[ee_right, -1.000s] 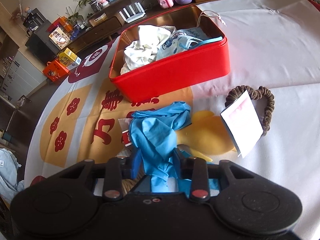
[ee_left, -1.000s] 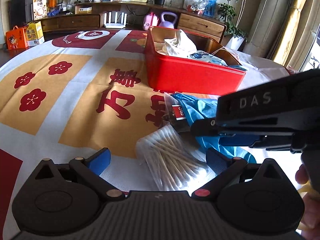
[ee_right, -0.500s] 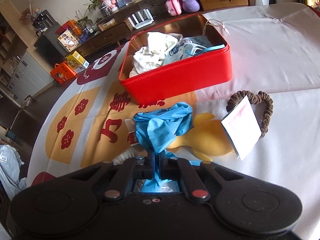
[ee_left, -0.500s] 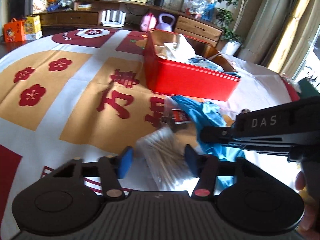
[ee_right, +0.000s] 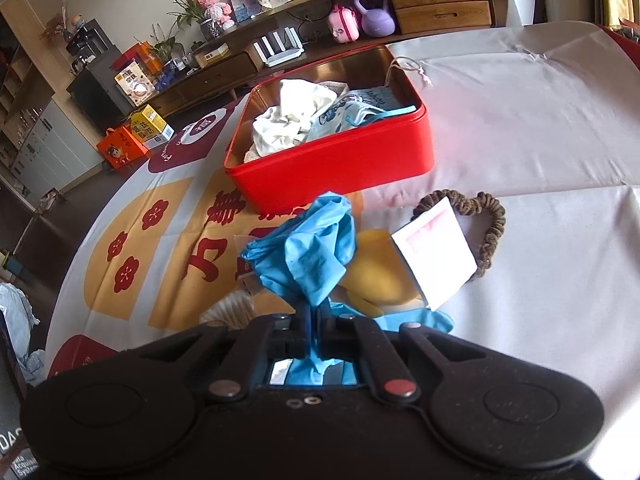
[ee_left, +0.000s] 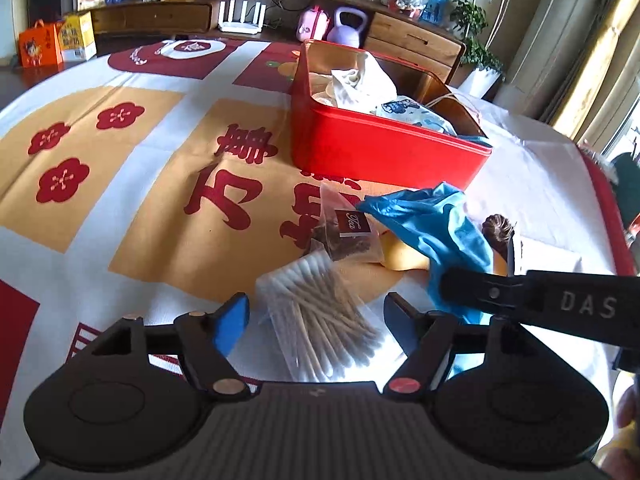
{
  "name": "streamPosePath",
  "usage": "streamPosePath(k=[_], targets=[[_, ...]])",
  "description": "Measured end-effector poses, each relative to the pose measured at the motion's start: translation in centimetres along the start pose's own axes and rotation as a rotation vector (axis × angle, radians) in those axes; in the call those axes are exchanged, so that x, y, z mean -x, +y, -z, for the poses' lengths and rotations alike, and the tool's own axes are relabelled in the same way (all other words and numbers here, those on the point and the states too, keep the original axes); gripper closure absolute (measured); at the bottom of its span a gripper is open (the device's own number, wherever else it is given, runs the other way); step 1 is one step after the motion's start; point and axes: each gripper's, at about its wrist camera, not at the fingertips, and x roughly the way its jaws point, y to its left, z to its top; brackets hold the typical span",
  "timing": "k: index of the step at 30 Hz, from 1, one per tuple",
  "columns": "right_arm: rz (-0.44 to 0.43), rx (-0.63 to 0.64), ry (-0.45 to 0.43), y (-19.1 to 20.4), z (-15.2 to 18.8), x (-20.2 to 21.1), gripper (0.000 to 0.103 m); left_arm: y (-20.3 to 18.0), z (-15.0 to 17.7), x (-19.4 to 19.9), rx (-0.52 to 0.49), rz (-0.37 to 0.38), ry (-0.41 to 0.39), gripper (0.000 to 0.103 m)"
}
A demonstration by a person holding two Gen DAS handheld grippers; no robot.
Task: Organize soft objects
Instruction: 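Close left tool on the clear cotton swab bag while right tool lifts the gloves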
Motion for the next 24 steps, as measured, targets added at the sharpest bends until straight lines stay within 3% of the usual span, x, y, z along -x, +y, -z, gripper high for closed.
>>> streamPosePath(k=[5, 7, 13, 24], targets=[[-0.002, 0.004, -0.003, -0.2, 0.3, 0.3, 0.101, -1.0, 0.4, -0.2, -0.063, -0.049, -0.014, 0.034], [0.0, 0.012, -0.006, -0.3, 0.4, 0.5, 0.101, -1.2, 0.5, -0.1, -0.08, -0.062, -0.021, 0.048], [0.004, 0.037, -0.016, -0.2, 0.8, 1.6, 0.101, 0.0, 0.4, 0.3, -0.059, -0.014, -0.027, 0.062], [-0.003, 0.118, -0.069, 0.8, 1.6, 5.7, 0.102, 2.1, 0.5, 3.4, -0.025, 0.038, -0.043, 0.066]])
